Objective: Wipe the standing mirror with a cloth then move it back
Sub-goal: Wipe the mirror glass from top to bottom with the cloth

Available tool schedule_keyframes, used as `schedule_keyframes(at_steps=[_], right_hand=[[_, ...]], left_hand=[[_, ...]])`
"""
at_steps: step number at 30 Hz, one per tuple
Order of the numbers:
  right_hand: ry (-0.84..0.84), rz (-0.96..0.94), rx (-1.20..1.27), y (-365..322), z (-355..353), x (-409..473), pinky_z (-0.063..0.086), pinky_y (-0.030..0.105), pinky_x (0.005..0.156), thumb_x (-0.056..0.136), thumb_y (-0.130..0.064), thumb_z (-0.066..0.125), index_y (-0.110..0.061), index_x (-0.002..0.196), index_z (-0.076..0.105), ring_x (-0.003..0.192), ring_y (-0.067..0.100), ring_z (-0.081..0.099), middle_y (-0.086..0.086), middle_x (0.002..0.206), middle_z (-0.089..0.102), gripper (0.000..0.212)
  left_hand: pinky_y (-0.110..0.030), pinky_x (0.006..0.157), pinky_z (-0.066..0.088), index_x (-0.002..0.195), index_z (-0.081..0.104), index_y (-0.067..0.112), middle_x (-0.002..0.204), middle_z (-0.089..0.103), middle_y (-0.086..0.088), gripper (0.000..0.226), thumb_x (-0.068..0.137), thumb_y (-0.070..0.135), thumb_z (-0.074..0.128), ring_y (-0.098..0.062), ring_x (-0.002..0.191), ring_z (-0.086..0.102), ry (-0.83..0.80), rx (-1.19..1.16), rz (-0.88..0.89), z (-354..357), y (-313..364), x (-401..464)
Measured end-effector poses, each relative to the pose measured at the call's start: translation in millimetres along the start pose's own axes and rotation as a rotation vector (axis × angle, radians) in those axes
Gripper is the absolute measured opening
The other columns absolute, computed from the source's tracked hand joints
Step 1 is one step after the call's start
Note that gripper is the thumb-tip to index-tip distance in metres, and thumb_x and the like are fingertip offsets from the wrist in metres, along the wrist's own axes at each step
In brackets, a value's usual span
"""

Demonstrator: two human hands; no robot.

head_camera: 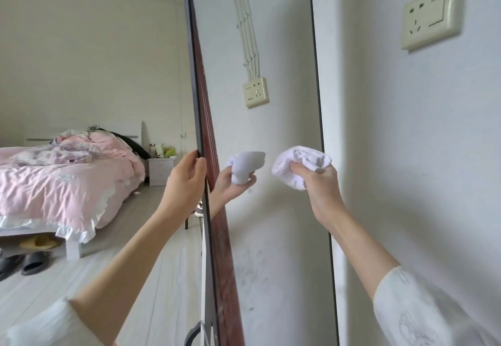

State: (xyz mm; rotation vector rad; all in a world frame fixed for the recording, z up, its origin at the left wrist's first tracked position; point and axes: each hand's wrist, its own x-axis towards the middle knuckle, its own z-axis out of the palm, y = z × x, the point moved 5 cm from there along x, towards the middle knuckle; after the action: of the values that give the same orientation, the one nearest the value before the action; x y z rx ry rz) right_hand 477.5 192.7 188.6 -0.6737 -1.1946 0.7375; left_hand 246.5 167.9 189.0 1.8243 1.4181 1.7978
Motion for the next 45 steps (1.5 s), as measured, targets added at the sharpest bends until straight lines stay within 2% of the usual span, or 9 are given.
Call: schedule_keyframes(at_steps=[4,8,13,19,24,29,35,40,45], right_hand=[[-0.088,0.086,0.014,-9.3,-10.2,-19.4,0.048,0.019,0.072,0.08,-0.009,0.069,-0.023,0.093,0.065,0.077,0.0,0.065,-0.017,0.082,0.069,0.02],[-0.176,0.125,-0.068,-17.9,-9.9,-46.3,0.049,0.031,0.08,0.077,-0.006,0.072,-0.016,0.094,0.067,0.082,0.012,0.065,-0.004,0.086,0.07,0.02],[-0.227,0.146,-0.07,-26.2,-3.6,-80.5,0.047,0.021,0.064,0.076,-0.006,0.072,-0.016,0.084,0.069,0.072,0.01,0.062,-0.006,0.076,0.068,0.013],[-0.22,0.172,-0.049,-36.9,7.1,-113.4,0.049,0.033,0.078,0.078,-0.012,0.073,-0.013,0.088,0.07,0.082,0.016,0.063,0.002,0.084,0.069,0.011],[-0.254,0.221,-0.046,-42.8,12.4,-130.0,0.048,0.032,0.073,0.079,-0.015,0.072,-0.014,0.083,0.07,0.079,0.02,0.062,0.005,0.083,0.067,0.005],[-0.321,0.295,0.006,-40.2,13.7,-147.0,0.055,0.028,0.068,0.083,-0.032,0.066,-0.019,0.099,0.065,0.087,0.016,0.066,0.004,0.097,0.068,0.02],[-0.403,0.44,-0.041,-19.7,7.3,-167.1,0.05,0.029,0.072,0.053,-0.067,0.066,-0.023,0.103,0.061,0.105,0.013,0.056,-0.005,0.11,0.06,0.067],[-0.307,0.373,-0.067,-10.9,6.9,-159.2,0.047,0.026,0.071,0.076,-0.038,0.072,-0.02,0.096,0.063,0.098,0.013,0.06,-0.005,0.097,0.066,0.029],[-0.133,0.353,-0.022,4.6,-0.5,-132.1,0.057,0.031,0.067,0.084,-0.013,0.059,-0.011,0.098,0.061,0.088,0.016,0.062,0.004,0.093,0.063,0.014]], left_hand=[[-0.014,0.065,0.038,0.127,0.049,0.009,0.113,0.06,-0.001,0.032,0.097,0.019,0.042,-0.006,0.084,0.048,0.038,-0.028,-0.024,-19.6,9.0,-15.1],[-0.031,0.081,0.051,0.14,0.034,0.018,0.138,0.047,-0.003,0.046,0.095,0.022,0.044,-0.011,0.1,0.056,-0.032,0.016,-0.136,-27.5,10.5,-33.3],[-0.028,0.084,0.04,0.131,0.04,0.018,0.132,0.049,-0.006,0.038,0.093,0.02,0.044,-0.008,0.1,0.056,0.005,0.15,-0.076,-23.3,28.6,-70.5],[-0.03,0.078,0.057,0.117,0.052,0.019,0.1,0.066,0.001,0.041,0.086,0.046,0.054,-0.011,0.085,0.067,-0.362,-0.076,-0.175,0.2,53.3,-121.0],[-0.031,0.08,0.054,0.108,0.062,0.016,0.098,0.069,-0.003,0.034,0.083,0.039,0.063,-0.015,0.092,0.065,-0.32,-0.167,-0.164,-4.4,70.1,-135.3],[-0.045,0.094,0.049,0.102,0.065,0.004,0.102,0.067,-0.018,0.019,0.086,0.014,0.062,-0.03,0.101,0.062,-0.208,-0.354,-0.27,-11.3,67.8,-140.9],[-0.031,0.084,0.05,0.082,0.062,0.004,0.09,0.066,-0.014,0.009,0.087,0.004,0.055,-0.025,0.09,0.061,-0.084,-0.727,-0.556,-0.3,49.2,-153.0],[-0.028,0.077,0.052,0.102,0.062,0.0,0.097,0.065,-0.016,0.018,0.086,0.01,0.06,-0.023,0.085,0.062,-0.2,-0.627,-0.611,14.1,36.4,-157.2],[-0.022,0.069,0.046,0.087,0.069,0.017,0.086,0.066,0.005,0.013,0.089,0.025,0.059,-0.011,0.078,0.059,-0.249,-0.279,-0.521,14.8,17.8,-148.0]])
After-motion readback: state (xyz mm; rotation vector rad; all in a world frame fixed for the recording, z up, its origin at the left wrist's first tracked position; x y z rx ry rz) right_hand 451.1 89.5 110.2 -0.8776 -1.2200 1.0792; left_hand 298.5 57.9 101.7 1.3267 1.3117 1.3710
